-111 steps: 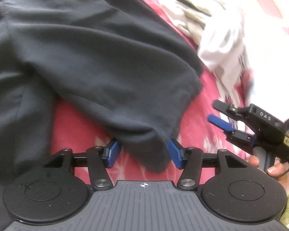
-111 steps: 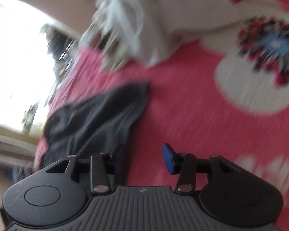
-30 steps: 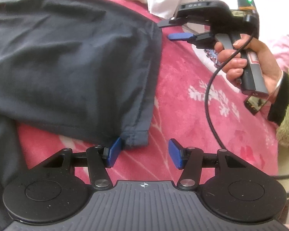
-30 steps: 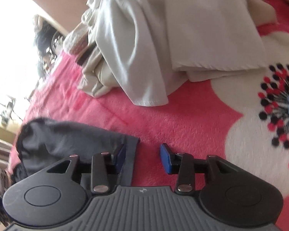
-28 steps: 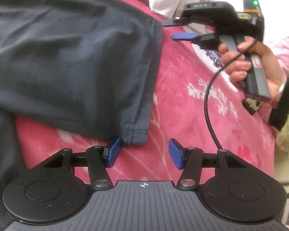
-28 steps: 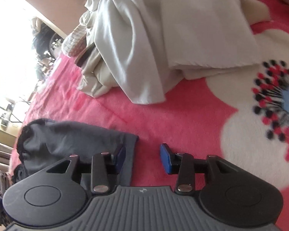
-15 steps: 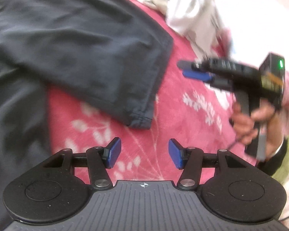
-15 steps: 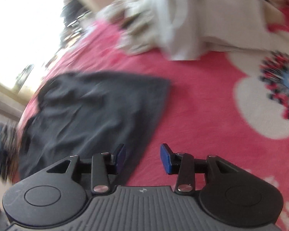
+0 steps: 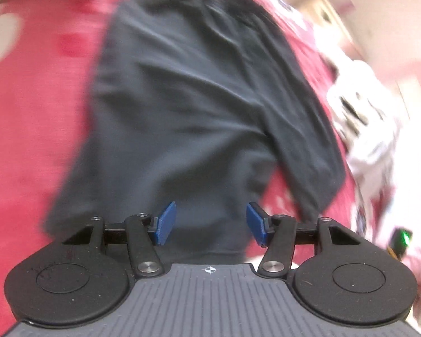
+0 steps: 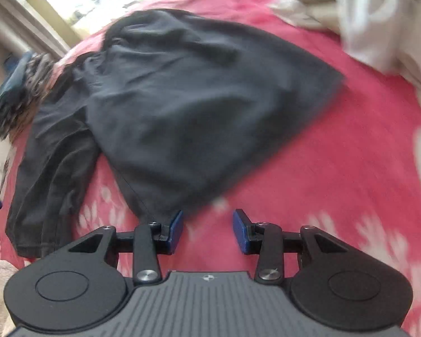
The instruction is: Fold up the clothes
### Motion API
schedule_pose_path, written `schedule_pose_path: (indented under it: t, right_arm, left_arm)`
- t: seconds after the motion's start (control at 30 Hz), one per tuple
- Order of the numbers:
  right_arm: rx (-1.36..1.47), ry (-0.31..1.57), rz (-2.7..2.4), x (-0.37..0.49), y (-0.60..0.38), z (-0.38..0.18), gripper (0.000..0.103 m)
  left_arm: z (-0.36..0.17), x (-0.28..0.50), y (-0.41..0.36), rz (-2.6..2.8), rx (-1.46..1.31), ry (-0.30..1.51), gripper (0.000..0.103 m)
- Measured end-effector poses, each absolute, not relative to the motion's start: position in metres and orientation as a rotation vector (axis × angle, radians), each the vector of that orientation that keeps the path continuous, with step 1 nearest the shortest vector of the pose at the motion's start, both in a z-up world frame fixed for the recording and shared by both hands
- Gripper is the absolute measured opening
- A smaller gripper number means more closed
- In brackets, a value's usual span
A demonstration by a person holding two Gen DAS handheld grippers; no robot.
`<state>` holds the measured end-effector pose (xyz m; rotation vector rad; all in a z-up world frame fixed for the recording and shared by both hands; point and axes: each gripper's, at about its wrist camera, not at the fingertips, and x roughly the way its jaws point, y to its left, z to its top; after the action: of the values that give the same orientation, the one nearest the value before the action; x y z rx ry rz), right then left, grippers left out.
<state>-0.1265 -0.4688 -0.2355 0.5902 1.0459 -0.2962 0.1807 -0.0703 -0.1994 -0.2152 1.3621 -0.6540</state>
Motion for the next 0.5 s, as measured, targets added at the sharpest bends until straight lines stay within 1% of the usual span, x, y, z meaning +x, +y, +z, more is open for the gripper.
schedule_pose_path:
  t: [0.13, 0.23, 0.37, 0.5]
  right_arm:
    - [0.561, 1.079, -0.351, -0.143, -0.459, -0.218, 0.042]
    - [0.533, 1.022, -0.334, -0.139, -0.442, -0.193, 0.042]
    - [0.506, 0.941, -0.208, -0.11, -0.405, -0.151, 0.042]
    - [0.58, 0.978, -0.056, -0.069, -0.366, -0.141, 0.043]
  left_arm:
    - [-0.196, 0.188, -0.035, -0.585, -0.194, 1.334, 0.057]
    - [-0.197, 0.188, -0.018, -0.566, -0.156, 1.325, 0.06]
    - [-0.205, 0.182, -0.002, -0.562, -0.152, 1.333, 0.06]
    - [-0.213, 0.176, 0.014, -0.59, -0.17, 1.313, 0.06]
